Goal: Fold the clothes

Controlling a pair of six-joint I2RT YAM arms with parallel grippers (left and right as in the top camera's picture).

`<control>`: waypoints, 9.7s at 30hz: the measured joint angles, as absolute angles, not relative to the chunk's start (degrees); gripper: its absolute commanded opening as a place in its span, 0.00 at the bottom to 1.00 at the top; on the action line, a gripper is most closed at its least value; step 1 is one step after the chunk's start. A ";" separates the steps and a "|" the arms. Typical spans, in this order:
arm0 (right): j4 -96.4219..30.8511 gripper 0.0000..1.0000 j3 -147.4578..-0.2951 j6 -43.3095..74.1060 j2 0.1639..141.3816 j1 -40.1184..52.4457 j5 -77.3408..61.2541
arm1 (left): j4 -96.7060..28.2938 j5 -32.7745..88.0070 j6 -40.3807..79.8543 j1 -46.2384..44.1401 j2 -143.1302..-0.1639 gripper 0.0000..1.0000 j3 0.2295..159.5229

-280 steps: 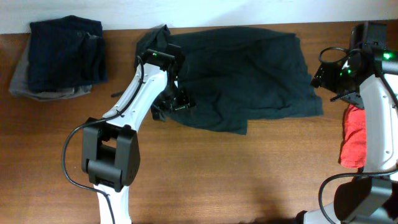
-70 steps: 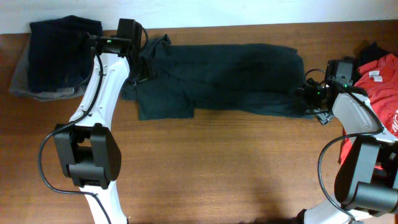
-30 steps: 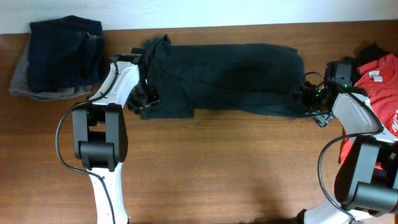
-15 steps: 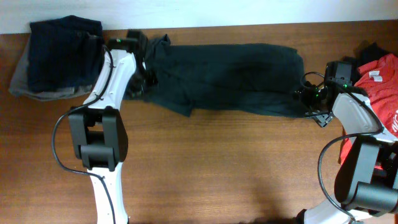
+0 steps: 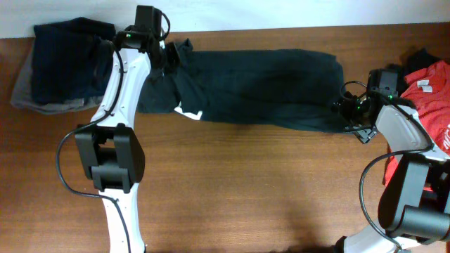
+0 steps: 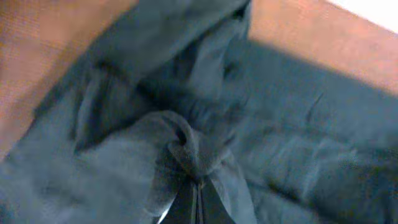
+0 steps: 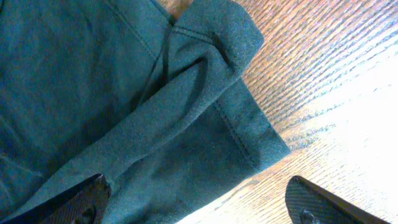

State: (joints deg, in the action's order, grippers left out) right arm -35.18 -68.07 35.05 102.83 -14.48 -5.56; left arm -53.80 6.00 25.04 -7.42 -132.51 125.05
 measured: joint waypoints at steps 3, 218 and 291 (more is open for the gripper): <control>-35.18 0.95 -68.07 35.09 102.83 -14.48 -5.72 | -50.35 6.04 25.04 -7.42 -133.84 0.01 125.14; -48.73 0.04 -117.12 21.26 133.05 -9.23 1.08 | -65.56 -4.99 3.92 -12.43 -151.65 0.01 158.74; -87.11 0.98 -117.23 24.23 127.11 -17.61 8.10 | -96.60 -2.33 19.51 -1.52 -151.68 0.38 166.84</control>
